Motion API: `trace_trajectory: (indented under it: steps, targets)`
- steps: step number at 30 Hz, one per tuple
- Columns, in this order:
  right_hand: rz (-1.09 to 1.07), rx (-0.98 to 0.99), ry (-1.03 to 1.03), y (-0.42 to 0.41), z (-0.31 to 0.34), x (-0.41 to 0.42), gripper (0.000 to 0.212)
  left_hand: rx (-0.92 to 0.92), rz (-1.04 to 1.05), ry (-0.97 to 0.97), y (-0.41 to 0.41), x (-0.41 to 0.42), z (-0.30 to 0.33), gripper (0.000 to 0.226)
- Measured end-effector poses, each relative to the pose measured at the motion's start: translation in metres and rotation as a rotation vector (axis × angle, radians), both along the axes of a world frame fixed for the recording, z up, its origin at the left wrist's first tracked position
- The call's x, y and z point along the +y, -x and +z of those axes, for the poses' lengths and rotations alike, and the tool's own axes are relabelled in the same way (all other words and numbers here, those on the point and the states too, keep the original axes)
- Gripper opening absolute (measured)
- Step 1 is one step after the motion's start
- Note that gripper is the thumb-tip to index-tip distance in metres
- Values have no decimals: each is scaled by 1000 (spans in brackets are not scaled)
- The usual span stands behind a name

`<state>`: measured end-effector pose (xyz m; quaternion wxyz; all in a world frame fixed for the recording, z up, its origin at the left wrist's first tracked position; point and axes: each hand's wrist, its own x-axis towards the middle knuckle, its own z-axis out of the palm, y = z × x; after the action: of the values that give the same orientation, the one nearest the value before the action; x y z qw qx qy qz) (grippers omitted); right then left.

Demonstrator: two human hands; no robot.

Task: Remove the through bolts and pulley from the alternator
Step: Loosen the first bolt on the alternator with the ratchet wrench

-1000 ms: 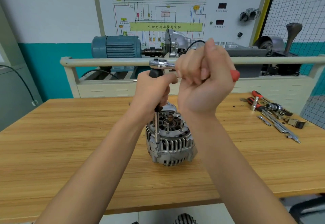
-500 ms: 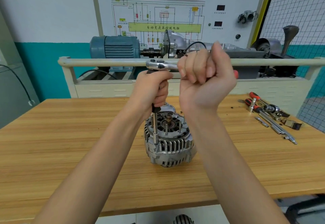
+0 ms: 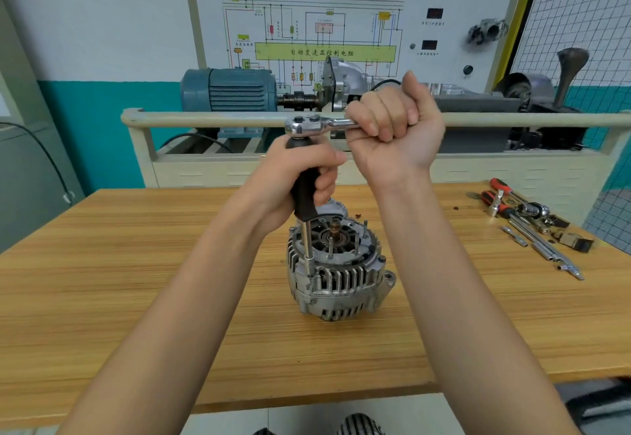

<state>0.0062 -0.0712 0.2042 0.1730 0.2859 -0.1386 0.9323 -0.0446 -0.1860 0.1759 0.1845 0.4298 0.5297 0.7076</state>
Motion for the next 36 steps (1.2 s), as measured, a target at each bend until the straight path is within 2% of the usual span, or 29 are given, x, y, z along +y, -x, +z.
trace_trajectory:
  steps: [2, 5, 8, 11, 14, 17, 19, 22, 25, 27, 30, 33, 36]
  targets:
    - [80, -39, 74, 5, 1, 5, 49, -29, -76, 10, -3, 3, 0, 40]
    - [-23, -33, 89, -1, -1, 2, 48, -70, -12, 13, -4, 7, 1, 49]
    - [-288, 51, -41, -13, -7, -10, 50, -93, 233, -3, -8, 13, 1, 56]
    - [-622, 233, -202, -22, -12, -33, 50, -97, 493, -43, -13, 23, -1, 42]
    - [-874, 313, -281, -24, -18, -51, 45, -25, 585, -76, -15, 26, -3, 33]
    - [-827, 317, -255, -23, -17, -46, 45, -13, 477, -56, -13, 21, -3, 39]
    - [-682, 296, -241, -22, -11, -35, 47, -24, 323, -33, -9, 15, -2, 41]
    - [-405, 158, -200, -17, -5, -16, 52, -24, 97, -20, 0, 4, 1, 43]
    - [-113, 32, -40, -9, -2, -3, 48, 1, -37, -7, 2, 1, 1, 37]
    - [-37, -3, 46, -5, 0, -1, 48, -21, -81, 8, 1, 2, 2, 41]
    - [-169, -7, 9, -9, 0, -8, 50, -98, -55, 13, 1, 4, 3, 49]
    - [-440, 110, -133, -16, -6, -24, 55, -102, 197, -24, -5, 11, 3, 54]
    - [-712, 262, -201, -23, -13, -46, 46, -79, 443, -82, -11, 19, 0, 44]
